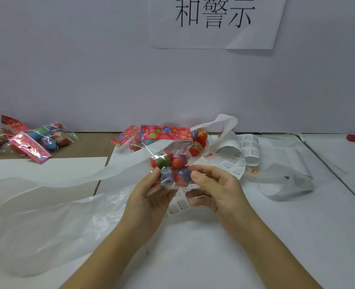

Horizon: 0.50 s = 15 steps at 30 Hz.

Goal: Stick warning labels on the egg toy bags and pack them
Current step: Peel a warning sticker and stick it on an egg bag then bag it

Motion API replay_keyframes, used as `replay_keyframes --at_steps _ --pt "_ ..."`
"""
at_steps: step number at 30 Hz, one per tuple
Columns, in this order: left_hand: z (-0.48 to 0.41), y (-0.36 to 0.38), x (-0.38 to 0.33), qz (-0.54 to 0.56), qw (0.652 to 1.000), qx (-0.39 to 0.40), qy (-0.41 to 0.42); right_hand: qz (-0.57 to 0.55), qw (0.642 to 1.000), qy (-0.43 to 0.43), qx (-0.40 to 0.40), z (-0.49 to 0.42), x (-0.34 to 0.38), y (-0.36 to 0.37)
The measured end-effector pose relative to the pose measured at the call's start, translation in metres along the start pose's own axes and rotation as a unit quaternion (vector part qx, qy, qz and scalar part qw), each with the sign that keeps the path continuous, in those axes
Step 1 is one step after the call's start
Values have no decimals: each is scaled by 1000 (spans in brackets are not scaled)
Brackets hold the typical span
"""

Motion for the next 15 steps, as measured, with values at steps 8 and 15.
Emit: replay_keyframes --at_steps 8,15 --pt "-6 -4 -6 -96 995 -13 36 -44 997 -32 -47 -6 1 -10" --pt "7 -10 -32 -387 911 -109 92 -17 997 -47 -66 -11 13 -24"
Point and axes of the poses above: each hand's wrist, its own z-axis away from the middle knuckle, its own y-axis out of the palm, x = y × z, the point moved 2 cm from there along -z, towards the middle knuckle, and after that the axes turned 14 degrees about -y, right-handed, at the moved point
